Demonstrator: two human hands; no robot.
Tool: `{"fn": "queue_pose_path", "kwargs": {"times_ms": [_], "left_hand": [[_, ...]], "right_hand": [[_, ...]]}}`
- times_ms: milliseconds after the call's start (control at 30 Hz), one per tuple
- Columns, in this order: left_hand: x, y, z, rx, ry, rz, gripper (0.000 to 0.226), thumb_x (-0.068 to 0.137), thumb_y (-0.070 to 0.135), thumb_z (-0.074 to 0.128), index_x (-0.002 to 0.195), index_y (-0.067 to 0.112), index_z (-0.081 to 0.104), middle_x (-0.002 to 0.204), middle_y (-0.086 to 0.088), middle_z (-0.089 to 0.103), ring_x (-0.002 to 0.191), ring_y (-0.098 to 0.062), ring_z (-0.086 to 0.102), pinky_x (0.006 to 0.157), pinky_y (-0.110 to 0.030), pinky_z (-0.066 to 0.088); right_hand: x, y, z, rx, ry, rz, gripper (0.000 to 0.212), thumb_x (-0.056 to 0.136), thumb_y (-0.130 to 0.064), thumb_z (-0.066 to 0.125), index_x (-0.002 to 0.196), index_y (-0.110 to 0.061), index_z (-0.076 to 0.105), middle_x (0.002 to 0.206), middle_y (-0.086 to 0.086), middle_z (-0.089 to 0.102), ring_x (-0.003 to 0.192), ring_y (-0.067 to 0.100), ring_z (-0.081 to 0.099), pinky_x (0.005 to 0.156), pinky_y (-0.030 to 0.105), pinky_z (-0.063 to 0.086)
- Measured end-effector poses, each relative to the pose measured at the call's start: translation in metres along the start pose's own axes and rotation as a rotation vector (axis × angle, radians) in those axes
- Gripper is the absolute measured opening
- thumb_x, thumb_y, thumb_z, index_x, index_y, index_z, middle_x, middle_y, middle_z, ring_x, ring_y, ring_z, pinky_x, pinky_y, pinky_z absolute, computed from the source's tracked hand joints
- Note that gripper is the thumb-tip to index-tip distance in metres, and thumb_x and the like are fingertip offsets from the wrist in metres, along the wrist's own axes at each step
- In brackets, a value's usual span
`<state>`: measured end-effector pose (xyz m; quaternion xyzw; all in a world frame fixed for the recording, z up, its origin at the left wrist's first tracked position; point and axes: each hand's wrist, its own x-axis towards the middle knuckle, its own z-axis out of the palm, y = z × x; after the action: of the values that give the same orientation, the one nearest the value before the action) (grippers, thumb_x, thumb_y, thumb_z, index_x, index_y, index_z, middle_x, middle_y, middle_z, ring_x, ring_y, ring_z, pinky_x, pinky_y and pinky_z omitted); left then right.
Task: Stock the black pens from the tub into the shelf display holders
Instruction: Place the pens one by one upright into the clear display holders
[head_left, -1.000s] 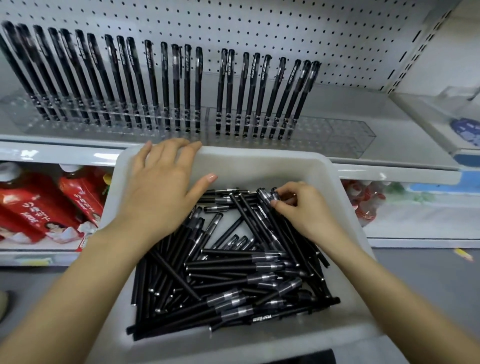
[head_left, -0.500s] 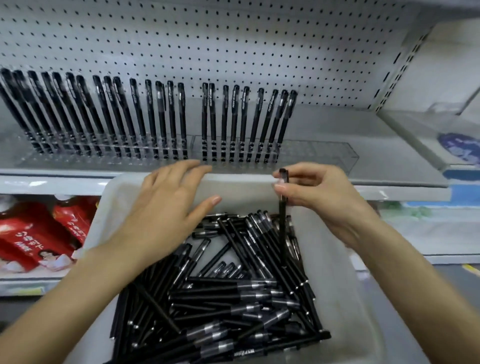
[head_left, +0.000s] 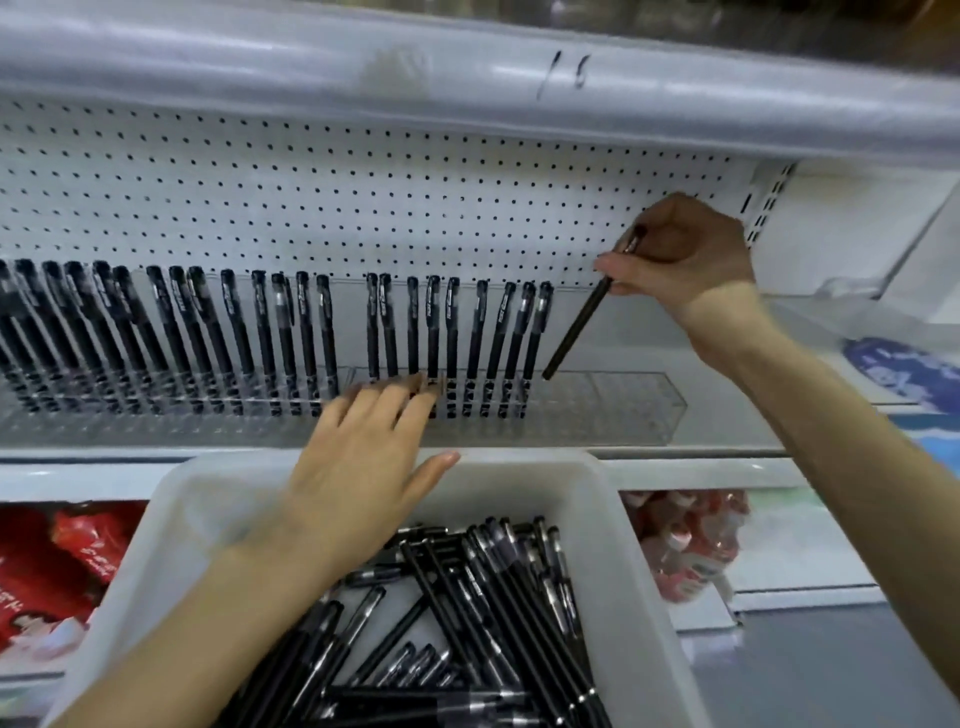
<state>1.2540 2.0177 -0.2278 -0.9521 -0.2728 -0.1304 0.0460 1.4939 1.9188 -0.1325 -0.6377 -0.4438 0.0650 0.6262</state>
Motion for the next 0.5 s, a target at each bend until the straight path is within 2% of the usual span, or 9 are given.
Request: {"fn": "queue_pose_path", "kwargs": {"times_ms": [67,133,267,400,500], "left_hand": [[-0.002,-0.001,0.003,0.027,0.009,0.008,0.056,0.094,0.057,0.034,0.12,0.013,0.058,0.112,-0.002,0.062,0.101,-0.022,0.061,0.089,-0.04,0.048],[-0.003,-0.002,0.005,0.04,0.011,0.025,0.055,0.091,0.055,0.04,0.121,0.012,0.057,0.112,-0.003,0.061,0.1,-0.022,0.061,0.091,-0.042,0.047],[-0.003,-0.003,0.005,0.056,-0.005,0.035,0.058,0.089,0.054,0.041,0.124,0.011,0.055,0.114,-0.004,0.061,0.103,-0.022,0.061,0.095,-0.044,0.045],[-0.002,-0.005,0.005,0.074,-0.025,0.043,0.058,0.094,0.058,0.036,0.125,0.012,0.053,0.115,-0.003,0.06,0.104,-0.022,0.06,0.096,-0.043,0.045],[-0.003,-0.005,0.006,0.071,-0.027,0.042,0.062,0.093,0.059,0.03,0.125,0.011,0.053,0.116,-0.004,0.06,0.106,-0.022,0.059,0.095,-0.043,0.045]], "right_hand": [[0.006,0.007,0.003,-0.075,0.004,-0.02,0.034,0.064,-0.007,0.083,0.076,-0.019,0.053,0.064,-0.006,0.063,0.064,0.008,0.064,0.064,0.025,0.058],[0.009,0.013,0.005,-0.145,-0.02,-0.024,0.037,0.063,-0.012,0.085,0.077,-0.021,0.052,0.07,0.0,0.063,0.07,0.015,0.064,0.071,0.03,0.058],[0.013,0.027,0.009,-0.175,-0.07,-0.006,0.036,0.062,-0.016,0.085,0.076,-0.021,0.053,0.075,0.007,0.067,0.075,0.02,0.068,0.076,0.033,0.058],[0.01,0.038,0.019,-0.232,-0.151,-0.01,0.033,0.063,-0.015,0.085,0.08,-0.017,0.056,0.075,-0.003,0.066,0.065,-0.003,0.061,0.071,0.011,0.049],[0.007,0.045,0.024,-0.281,-0.212,0.007,0.036,0.06,-0.026,0.084,0.082,-0.02,0.056,0.084,-0.003,0.066,0.077,0.003,0.062,0.072,0.007,0.047]]}}
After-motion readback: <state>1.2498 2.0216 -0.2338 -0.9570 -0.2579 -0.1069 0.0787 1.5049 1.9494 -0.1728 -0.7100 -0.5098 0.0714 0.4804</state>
